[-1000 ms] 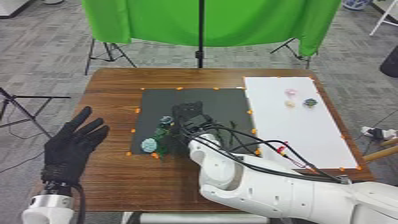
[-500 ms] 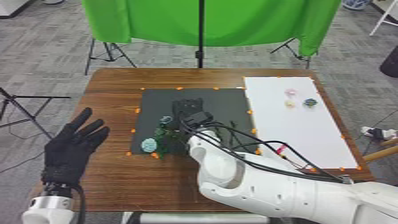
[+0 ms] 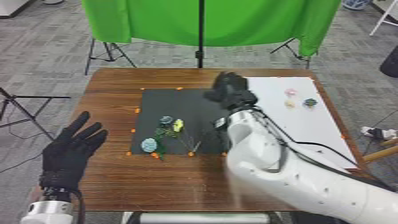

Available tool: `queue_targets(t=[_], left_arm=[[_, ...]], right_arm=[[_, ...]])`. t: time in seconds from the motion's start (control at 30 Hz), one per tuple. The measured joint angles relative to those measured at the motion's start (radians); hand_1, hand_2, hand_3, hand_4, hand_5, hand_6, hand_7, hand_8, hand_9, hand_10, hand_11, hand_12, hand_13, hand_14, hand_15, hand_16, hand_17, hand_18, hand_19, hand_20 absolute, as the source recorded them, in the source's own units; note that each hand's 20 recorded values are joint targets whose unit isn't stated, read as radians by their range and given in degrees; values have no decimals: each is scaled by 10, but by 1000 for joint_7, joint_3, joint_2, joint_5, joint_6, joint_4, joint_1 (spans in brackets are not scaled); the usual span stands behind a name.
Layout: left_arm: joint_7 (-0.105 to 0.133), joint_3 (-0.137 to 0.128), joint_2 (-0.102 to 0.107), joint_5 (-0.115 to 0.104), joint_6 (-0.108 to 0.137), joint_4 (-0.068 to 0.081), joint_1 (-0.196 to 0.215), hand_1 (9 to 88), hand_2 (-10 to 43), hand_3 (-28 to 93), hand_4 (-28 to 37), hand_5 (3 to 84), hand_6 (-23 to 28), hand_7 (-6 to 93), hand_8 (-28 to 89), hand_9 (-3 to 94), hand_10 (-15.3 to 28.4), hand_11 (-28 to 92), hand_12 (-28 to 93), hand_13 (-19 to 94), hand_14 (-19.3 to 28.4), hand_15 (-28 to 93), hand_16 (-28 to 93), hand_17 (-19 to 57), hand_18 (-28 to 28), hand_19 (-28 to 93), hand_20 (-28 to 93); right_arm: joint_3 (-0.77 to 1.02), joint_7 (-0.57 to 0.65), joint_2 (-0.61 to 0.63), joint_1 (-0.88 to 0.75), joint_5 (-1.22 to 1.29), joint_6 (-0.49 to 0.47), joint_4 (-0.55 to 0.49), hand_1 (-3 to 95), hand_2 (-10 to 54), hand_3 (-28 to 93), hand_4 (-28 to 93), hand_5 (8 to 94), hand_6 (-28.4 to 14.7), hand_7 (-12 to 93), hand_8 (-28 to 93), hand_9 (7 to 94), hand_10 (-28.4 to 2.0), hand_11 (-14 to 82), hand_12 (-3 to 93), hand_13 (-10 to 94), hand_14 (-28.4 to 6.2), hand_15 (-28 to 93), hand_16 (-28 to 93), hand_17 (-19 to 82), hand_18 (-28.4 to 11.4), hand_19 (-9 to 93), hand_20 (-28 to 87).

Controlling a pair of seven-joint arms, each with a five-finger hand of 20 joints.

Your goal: Arrange flowers

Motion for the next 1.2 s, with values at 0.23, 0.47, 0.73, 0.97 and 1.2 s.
queue_targets(t=[0.23, 0.47, 0.73, 0.97, 1.2], left_arm=[[0, 0, -8, 1, 0, 0, 7, 214, 50, 792, -283, 359, 73, 117, -99, 346, 202, 232, 112, 239, 284, 505, -84, -94, 263, 538, 152], [9, 0, -9, 0, 1, -1, 7, 213, 50, 794, -283, 358, 74, 117, -99, 345, 203, 232, 112, 238, 284, 507, -85, -95, 263, 540, 152], [-2, -1, -17, 3, 1, -3, 6, 215, 51, 792, -283, 359, 75, 114, -97, 347, 203, 229, 112, 239, 284, 505, -84, -94, 263, 539, 152], [-14, 0, -30, 5, 1, -3, -4, 216, 50, 793, -283, 359, 75, 114, -97, 347, 202, 230, 112, 238, 284, 506, -84, -93, 263, 538, 152], [-14, 7, -26, 2, 2, -3, -8, 215, 50, 795, -283, 358, 76, 116, -97, 345, 203, 232, 111, 237, 284, 507, -86, -95, 262, 540, 151]], right_arm=[[50, 26, 172, 21, 64, -54, 97, 352, -95, 772, -283, 634, -10, 137, -121, 696, -138, 279, 151, 613, -112, 707, 151, 228, -241, 841, 459], [21, 27, 263, 57, 92, -117, 203, 351, -95, 789, -283, 602, 1, 150, -127, 633, -145, 247, 142, 566, -119, 706, 133, 205, -228, 816, 451], [20, 15, 253, 51, 96, -217, 263, 355, -95, 790, -283, 602, 10, 155, -133, 642, -139, 246, 143, 571, -117, 709, 122, 204, -227, 813, 452], [-14, 9, 180, 57, 83, -313, 361, 378, -95, 788, -282, 657, 21, 157, -136, 705, -119, 260, 145, 611, -102, 698, 118, 217, -222, 816, 449], [-18, 12, 146, 75, 27, -334, 393, 522, -95, 694, -283, 850, 38, 155, -8, 891, -72, 214, 262, 731, -53, 675, 167, 277, -204, 861, 423]])
